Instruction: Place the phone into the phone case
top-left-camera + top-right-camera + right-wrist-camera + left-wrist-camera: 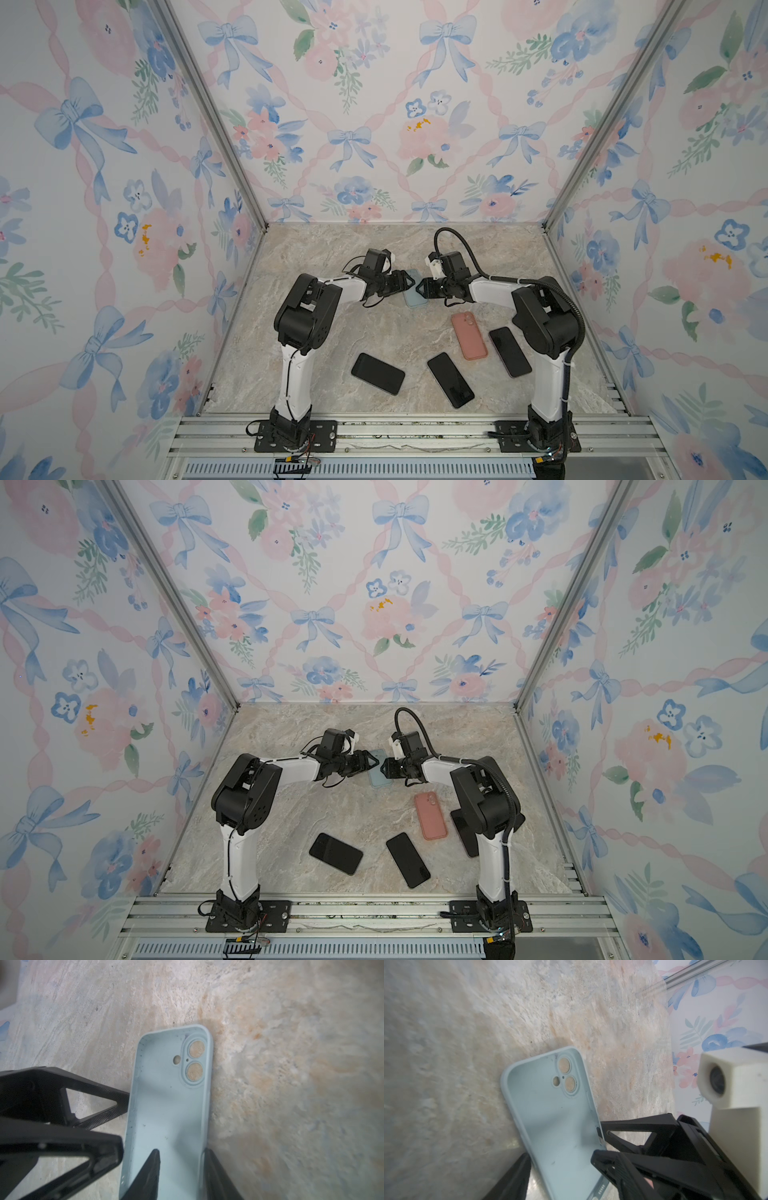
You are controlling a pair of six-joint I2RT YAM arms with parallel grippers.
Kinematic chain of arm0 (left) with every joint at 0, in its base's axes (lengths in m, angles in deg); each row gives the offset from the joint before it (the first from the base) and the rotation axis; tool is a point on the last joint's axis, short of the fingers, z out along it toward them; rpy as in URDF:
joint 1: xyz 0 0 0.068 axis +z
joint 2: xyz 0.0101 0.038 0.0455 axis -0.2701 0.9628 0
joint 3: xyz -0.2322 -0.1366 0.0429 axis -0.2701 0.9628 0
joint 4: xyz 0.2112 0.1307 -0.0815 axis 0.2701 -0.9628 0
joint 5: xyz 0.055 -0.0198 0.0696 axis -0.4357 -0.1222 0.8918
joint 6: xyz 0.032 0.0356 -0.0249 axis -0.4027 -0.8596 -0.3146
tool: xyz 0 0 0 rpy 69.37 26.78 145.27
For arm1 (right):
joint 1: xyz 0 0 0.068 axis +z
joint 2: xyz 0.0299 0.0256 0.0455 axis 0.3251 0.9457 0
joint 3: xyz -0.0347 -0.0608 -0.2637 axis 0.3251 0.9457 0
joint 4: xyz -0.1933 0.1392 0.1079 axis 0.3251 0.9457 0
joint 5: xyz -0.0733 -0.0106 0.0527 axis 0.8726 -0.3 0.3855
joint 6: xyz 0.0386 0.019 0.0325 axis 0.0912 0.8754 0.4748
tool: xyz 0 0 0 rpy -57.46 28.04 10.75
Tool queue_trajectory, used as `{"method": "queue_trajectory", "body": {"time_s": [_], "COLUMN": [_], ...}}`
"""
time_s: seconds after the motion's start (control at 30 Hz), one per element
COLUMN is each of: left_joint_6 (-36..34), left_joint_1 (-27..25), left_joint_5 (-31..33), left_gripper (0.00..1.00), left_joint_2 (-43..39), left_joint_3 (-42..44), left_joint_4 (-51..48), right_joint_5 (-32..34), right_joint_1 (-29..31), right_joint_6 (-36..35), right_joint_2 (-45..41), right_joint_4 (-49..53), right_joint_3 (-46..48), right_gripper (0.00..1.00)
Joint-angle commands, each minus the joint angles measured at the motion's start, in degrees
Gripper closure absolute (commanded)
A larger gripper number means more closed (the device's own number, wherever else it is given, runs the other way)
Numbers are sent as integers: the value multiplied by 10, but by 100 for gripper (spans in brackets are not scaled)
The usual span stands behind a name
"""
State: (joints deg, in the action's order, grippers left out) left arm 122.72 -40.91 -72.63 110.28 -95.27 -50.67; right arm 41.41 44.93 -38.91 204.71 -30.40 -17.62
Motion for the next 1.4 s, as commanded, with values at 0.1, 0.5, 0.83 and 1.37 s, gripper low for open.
{"method": "queue_trajectory", "body": {"time_s": [0.1, 0.5, 0.83, 1.37], "left_joint_6": [-4, -6, -18, -13], "left_joint_1": [5, -16, -40, -20], "left_joint_5": [4, 44, 94, 122], "left_gripper": [33, 31, 25, 19], "left_joint_2": [-4, -132, -258, -403], "left_joint_3": [-1, 81, 204, 338], "left_joint_4": [-30, -106, -144, -181], "right_joint_5": [-15, 18, 106, 220], "right_joint_1": [-6, 18, 151, 352], "right_joint_6": [2, -41, -68, -79], "right_joint_2": [18, -110, -274, -290], "right_joint_4": [41, 85, 39, 58], "right_joint_3": [-30, 44, 216, 220], "right_gripper": [61, 51, 47, 33]}}
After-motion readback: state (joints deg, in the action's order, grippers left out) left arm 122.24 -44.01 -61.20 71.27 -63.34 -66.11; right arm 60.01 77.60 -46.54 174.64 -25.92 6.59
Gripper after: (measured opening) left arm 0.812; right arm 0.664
